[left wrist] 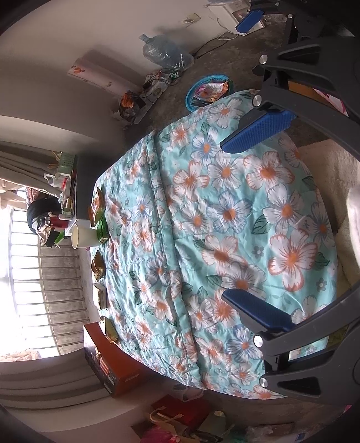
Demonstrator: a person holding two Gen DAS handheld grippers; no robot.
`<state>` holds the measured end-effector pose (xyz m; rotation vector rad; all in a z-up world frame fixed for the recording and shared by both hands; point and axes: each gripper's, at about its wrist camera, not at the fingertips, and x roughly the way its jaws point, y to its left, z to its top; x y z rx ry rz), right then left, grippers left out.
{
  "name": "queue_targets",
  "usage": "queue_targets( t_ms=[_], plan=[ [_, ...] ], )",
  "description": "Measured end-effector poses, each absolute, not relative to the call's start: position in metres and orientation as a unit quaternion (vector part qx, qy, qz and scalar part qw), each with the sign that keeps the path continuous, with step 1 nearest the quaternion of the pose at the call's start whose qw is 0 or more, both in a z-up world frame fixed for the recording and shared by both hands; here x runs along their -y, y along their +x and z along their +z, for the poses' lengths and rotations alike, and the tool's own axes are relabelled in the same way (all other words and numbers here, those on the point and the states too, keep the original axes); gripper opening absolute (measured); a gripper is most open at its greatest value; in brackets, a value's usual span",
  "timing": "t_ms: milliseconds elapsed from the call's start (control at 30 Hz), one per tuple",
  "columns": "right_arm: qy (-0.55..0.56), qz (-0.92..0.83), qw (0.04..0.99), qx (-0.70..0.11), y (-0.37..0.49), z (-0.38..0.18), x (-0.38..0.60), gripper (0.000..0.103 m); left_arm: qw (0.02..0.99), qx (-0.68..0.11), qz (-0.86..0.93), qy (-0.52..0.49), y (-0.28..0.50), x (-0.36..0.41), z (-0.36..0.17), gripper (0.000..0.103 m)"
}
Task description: Collect trash
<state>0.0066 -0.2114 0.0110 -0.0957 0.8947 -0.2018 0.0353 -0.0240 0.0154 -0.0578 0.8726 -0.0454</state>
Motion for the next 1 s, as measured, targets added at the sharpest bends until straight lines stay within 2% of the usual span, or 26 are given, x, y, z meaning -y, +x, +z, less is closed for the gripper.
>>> queue_targets(
  t_ms=[1000],
  plan=[
    [-0.04,-0.098,0.896,-0.431,0.0058,0.0147,0.2163,0.096,0.904,-0.426,-0.021,-0.024,0.0347,0.0254,0.012,0.094]
  ],
)
